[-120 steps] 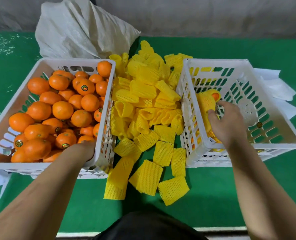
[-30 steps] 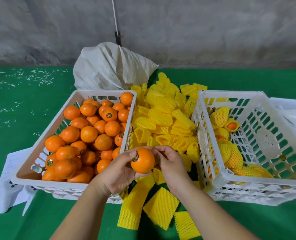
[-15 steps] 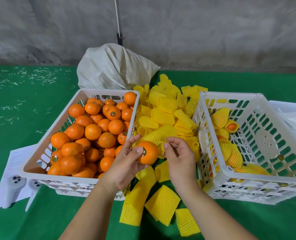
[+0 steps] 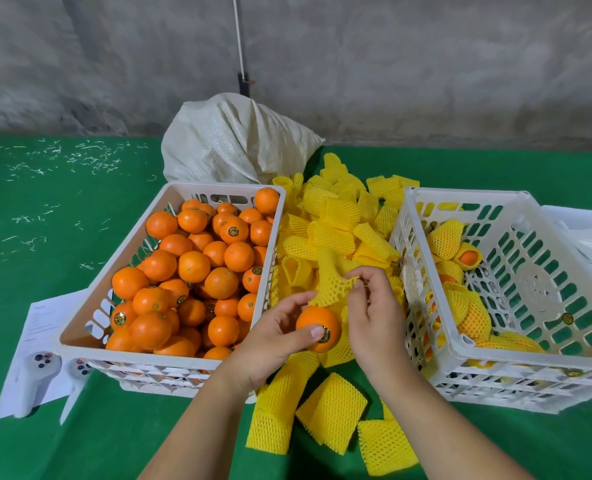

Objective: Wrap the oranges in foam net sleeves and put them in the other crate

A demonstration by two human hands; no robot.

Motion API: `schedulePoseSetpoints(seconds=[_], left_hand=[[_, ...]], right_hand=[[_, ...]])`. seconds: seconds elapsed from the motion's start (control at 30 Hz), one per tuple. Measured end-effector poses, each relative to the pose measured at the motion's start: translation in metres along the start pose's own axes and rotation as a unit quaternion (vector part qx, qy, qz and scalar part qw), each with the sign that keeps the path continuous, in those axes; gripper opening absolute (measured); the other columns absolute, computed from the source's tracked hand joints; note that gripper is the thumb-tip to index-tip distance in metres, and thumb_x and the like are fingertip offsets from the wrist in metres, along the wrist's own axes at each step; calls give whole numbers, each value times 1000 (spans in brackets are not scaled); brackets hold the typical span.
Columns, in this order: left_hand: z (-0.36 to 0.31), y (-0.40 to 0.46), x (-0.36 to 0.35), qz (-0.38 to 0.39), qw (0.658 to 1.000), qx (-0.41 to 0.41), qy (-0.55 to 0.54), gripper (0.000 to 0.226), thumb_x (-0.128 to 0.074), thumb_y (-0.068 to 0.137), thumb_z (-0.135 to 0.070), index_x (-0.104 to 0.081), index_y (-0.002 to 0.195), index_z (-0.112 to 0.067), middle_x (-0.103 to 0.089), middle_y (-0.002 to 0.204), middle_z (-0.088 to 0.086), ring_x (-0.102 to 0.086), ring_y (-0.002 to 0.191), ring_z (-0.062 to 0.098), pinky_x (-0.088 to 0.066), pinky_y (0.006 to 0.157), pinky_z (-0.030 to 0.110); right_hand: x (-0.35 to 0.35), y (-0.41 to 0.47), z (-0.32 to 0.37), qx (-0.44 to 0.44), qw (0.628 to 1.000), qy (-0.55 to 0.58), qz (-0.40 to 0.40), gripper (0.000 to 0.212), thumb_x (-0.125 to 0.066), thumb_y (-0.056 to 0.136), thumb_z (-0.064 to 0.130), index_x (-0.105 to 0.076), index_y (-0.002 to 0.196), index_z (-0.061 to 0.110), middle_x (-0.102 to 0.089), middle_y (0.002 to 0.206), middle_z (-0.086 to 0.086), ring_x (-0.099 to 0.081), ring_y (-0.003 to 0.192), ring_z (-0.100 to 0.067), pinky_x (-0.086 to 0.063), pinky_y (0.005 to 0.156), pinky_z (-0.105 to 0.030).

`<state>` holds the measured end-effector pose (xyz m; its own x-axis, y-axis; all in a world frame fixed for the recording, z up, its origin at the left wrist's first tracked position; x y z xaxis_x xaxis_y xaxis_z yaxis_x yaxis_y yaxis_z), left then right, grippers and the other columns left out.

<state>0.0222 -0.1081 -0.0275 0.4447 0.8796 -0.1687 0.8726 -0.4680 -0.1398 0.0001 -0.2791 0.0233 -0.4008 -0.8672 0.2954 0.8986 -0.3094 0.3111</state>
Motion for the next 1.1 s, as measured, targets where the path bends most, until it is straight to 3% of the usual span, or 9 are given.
schedulePoseSetpoints(seconds=[0.17,0.23,0.33,0.47,0.57,0.73,0.87,1.0,1.1], left_hand=[[-4,5,2,-31,998,-20,-51,79,-82,86,-59,-42,154,-55,-56,147,-31,-59,136,8,-57,104,48],[-5,6,6,-72,994,-25,-74,72,-72,88,-69,-50,152,-45,-66,140,-18,-69,122,15,-59,99,52],[-2,6,8,-94,991,-12,-96,65,-59,93,-74,-55,146,-36,-63,144,9,-68,124,32,-59,96,49],[7,10,10,-25,993,21,-116,68,-76,87,-35,-48,149,-43,-61,146,6,-62,132,34,-56,104,54],[6,7,11,-31,998,2,-46,78,-78,89,-36,-40,156,-37,-57,150,8,-62,132,33,-50,111,59],[-7,7,12,-104,992,-56,-39,59,-79,89,-22,-55,142,-32,-74,121,2,-73,111,22,-61,87,33],[-7,5,15,-137,985,-53,-94,51,-92,73,-50,-68,118,-47,-68,102,15,-70,92,30,-61,84,38],[-5,4,13,-59,996,-39,-62,81,-85,84,-55,-44,152,-37,-69,105,18,-69,88,34,-60,80,47],[-7,3,10,-37,998,-55,-21,75,-82,91,-45,-44,154,-32,-69,114,10,-67,93,30,-57,74,38]], right_hand=[[-6,-16,23,138,982,-121,42,24,-52,105,23,-62,126,21,-61,107,12,-60,96,-10,-50,76,-23],[-15,-21,19,136,976,-146,82,30,-60,102,19,-63,132,17,-61,116,3,-61,104,-17,-56,80,-32],[-25,-26,12,115,977,-146,108,39,-65,100,14,-62,138,18,-58,119,2,-65,101,-14,-55,79,-20],[-26,-17,11,96,979,-156,90,39,-62,101,10,-62,140,15,-57,119,-1,-62,103,-18,-55,79,-29],[-19,-9,14,72,982,-160,68,33,-62,101,10,-67,134,13,-59,116,-3,-61,100,-20,-51,74,-28],[-24,-22,42,187,963,-172,94,25,-66,95,10,-72,119,12,-60,110,-2,-59,91,-13,-49,67,-21],[-29,-31,32,126,977,-149,85,52,-66,95,13,-53,144,26,-45,131,6,-52,119,-14,-54,85,-22],[-28,-25,24,104,985,-106,93,56,-59,101,11,-47,152,33,-38,133,8,-54,112,-12,-57,75,-25],[-25,-18,26,117,985,-101,72,52,-58,101,7,-54,149,26,-41,126,4,-53,104,-12,-51,73,-18]])
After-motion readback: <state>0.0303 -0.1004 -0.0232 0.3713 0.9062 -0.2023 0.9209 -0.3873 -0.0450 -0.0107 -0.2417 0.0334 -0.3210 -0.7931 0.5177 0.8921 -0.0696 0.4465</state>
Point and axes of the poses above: each hand's wrist, its own y-axis towards the middle knuckle, its own x-axis out of the back of the hand, z = x × y, the point moved 6 cm from there along y, towards the middle knuckle
